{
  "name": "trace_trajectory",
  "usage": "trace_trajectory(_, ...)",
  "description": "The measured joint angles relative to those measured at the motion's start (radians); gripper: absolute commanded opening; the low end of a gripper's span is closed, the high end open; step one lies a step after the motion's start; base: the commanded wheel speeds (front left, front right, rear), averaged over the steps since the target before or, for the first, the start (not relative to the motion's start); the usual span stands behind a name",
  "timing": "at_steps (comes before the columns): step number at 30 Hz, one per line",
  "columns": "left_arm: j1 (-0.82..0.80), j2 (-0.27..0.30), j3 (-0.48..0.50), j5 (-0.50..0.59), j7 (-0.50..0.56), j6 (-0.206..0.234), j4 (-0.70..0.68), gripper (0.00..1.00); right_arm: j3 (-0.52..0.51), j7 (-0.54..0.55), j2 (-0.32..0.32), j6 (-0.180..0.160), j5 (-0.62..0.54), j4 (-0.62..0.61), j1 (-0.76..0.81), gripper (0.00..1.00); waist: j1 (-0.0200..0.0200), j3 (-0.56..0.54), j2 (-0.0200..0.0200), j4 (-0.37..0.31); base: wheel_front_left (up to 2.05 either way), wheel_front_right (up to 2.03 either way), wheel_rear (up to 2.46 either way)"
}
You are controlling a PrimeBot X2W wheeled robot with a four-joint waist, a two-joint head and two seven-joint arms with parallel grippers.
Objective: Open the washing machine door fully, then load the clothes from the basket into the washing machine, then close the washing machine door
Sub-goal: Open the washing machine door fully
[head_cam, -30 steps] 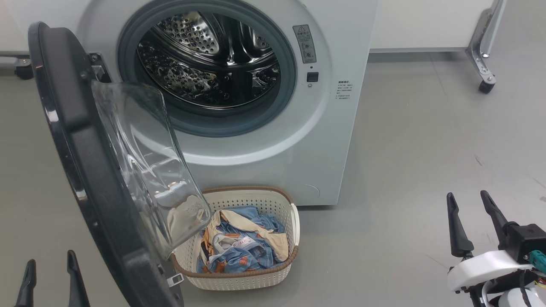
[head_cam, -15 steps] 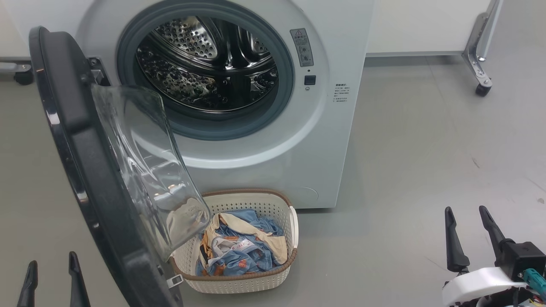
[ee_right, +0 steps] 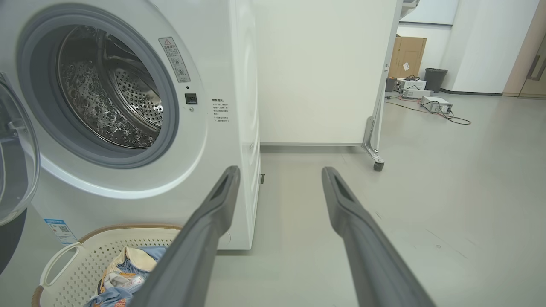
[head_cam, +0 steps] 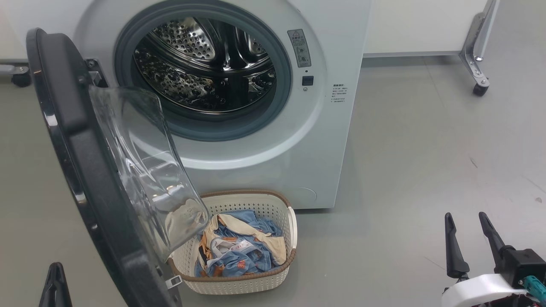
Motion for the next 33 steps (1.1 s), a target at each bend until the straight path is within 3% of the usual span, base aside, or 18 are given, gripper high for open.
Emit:
trace_trajectory(10, -0.002, 0.0, 0.027, -0.049, 0.0, 0.033, -0.006, 0.0, -0.02, 0.0, 0.039, 0.036, -0.017, -0.003, 0.013, 1.0, 0.0, 0.003, 0.0, 0.008, 0.0, 0.0, 0.0)
trace_trajectory(18, -0.11, -0.003, 0.146, -0.091, 0.0, 0.115, -0.221, 0.0, -0.059, 0.0, 0.048, 0.053, -0.028, -0.009, 0.016, 1.0, 0.0, 0.009, 0.0, 0.03, 0.0, 0.0, 0.0)
trace_trajectory(22, -0.192, -0.003, 0.147, -0.08, -0.004, 0.113, -0.401, 0.0, -0.073, 0.0, 0.058, 0.066, -0.036, -0.011, 0.017, 1.0, 0.0, 0.011, 0.0, 0.047, 0.0, 0.0, 0.0)
trace_trajectory(26, -0.218, -0.003, 0.058, -0.025, -0.006, 0.063, -0.542, 0.0, -0.077, 0.0, 0.069, 0.08, -0.045, -0.011, 0.017, 1.0, 0.0, 0.012, 0.0, 0.064, 0.0, 0.0, 0.0)
trace_trajectory(28, -0.215, -0.003, -0.021, 0.0, -0.006, 0.031, -0.576, 0.0, -0.079, 0.0, 0.072, 0.087, -0.047, -0.011, 0.017, 1.0, 0.0, 0.012, 0.0, 0.072, 0.0, 0.0, 0.0)
trace_trajectory(29, -0.206, -0.002, -0.114, -0.001, -0.006, -0.014, -0.603, 0.0, -0.08, 0.0, 0.076, 0.093, -0.05, -0.01, 0.017, 1.0, 0.0, 0.011, 0.0, 0.079, 0.0, 0.0, 0.0)
trace_trajectory(30, -0.206, -0.002, -0.114, -0.001, -0.006, -0.014, -0.603, 0.0, -0.08, 0.0, 0.076, 0.093, -0.05, -0.01, 0.017, 1.0, 0.0, 0.011, 0.0, 0.079, 0.0, 0.0, 0.0)
trace_trajectory(33, -0.182, -0.001, -0.27, -0.022, 0.004, -0.046, -0.637, 0.0, -0.082, 0.0, 0.088, 0.102, -0.051, -0.009, 0.018, 1.0, 0.0, 0.011, 0.0, 0.09, 0.0, 0.0, 0.0)
